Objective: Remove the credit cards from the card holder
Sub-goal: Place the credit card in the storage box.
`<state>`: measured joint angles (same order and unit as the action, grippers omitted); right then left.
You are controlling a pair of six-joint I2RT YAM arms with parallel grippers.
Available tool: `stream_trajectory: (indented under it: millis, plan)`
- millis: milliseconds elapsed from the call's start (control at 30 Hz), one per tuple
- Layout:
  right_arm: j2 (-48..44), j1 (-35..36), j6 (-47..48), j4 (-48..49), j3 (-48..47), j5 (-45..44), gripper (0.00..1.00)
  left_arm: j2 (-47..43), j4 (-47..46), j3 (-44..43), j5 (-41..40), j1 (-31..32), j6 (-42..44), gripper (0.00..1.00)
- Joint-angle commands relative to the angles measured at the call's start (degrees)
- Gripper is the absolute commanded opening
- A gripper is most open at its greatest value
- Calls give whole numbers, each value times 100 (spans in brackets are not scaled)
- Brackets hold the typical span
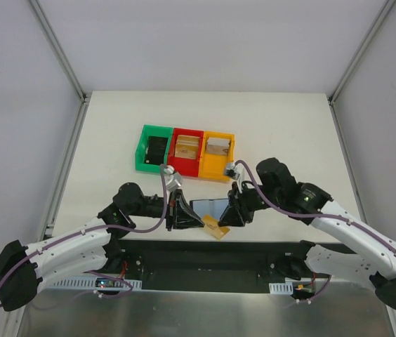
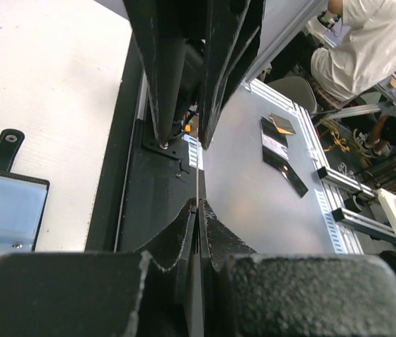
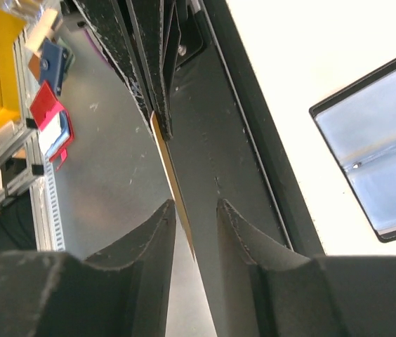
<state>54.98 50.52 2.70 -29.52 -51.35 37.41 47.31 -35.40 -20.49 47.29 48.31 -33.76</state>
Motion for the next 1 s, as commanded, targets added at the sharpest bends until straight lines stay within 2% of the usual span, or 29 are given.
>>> stream_trajectory:
  millis: [0,233,433,700,900,967]
  plan:
    - [-452,-253,-638,1008,309,135,31,-213,-652,194,-307,11,-192,0]
    - [-427,-341,-1051,1615,591,425,28,-214,-1214,397,-571,11,-456,0]
    - [-444,-350,-1281,1985,688,513,28,-134,-1303,423,-738,11,-509,0]
    - [-523,-394,-1272,1985,776,513,17,-240,-1250,458,-888,-6,-483,0]
    - [-567,-429,-1281,1985,767,574,1,-327,-1215,511,-976,-24,-491,0]
    - [-567,-447,-1263,1976,767,575,1,-336,-1189,511,-985,-33,-491,0]
